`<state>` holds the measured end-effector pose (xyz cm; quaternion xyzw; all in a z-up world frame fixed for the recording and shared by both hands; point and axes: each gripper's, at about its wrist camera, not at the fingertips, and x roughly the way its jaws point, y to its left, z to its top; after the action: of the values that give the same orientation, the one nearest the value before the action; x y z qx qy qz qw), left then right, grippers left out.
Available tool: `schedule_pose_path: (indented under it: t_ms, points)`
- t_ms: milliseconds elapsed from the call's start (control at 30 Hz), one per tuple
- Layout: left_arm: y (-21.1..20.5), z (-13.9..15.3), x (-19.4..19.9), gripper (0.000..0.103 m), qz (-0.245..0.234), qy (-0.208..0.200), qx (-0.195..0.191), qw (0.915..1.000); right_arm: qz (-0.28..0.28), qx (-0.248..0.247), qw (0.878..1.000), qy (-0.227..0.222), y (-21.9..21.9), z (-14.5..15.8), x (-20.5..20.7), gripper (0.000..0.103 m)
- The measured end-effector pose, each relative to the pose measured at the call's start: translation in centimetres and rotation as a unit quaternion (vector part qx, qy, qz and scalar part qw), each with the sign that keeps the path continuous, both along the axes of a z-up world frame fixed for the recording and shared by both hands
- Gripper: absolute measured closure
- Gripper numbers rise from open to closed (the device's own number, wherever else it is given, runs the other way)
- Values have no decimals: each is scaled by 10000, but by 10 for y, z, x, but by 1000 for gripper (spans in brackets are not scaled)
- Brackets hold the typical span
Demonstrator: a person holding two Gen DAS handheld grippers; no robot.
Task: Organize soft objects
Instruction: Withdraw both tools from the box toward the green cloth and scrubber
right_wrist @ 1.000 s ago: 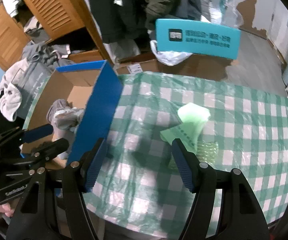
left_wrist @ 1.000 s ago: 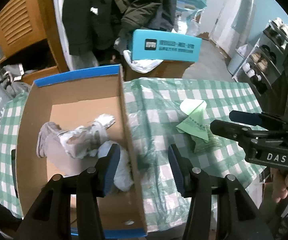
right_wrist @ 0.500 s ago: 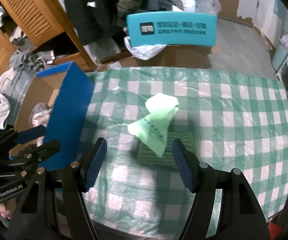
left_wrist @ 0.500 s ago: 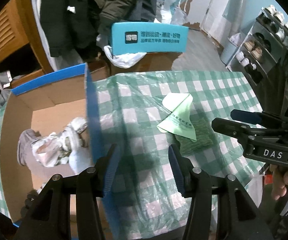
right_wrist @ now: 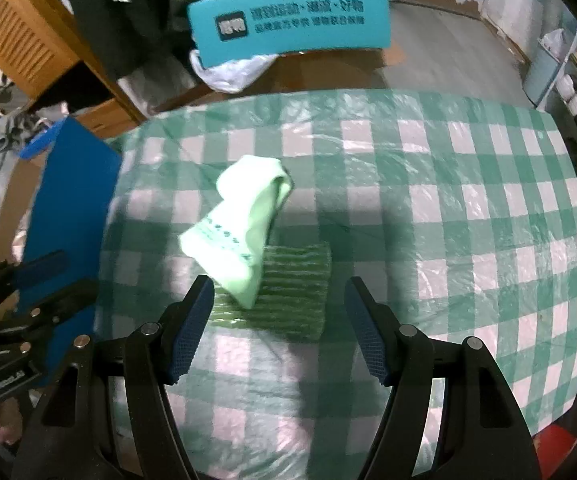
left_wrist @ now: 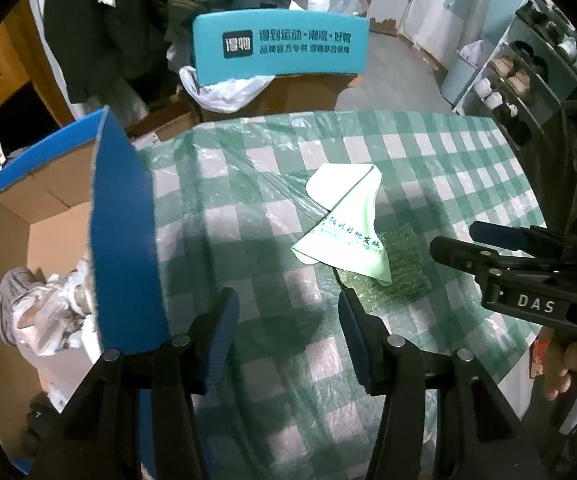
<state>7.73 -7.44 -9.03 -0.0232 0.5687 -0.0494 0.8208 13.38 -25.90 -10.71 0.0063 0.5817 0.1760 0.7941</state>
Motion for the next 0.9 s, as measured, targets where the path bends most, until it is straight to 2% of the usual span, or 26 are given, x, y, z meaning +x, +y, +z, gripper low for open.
schedule_pose_path:
  t_ms: [200,567,900]
  points:
    - [-9,-16,12,45,-105,108,60,9999,48,-483,9988,75,-1,-30,10,34]
    - [-15,-48,26,44,-208,433,172,9987,170,-889,9954,319,0,-73,21,34]
    - [-23,-50,34,39,-242,462,152,9985,325,-1445,9886,262,-21,-73,11,34]
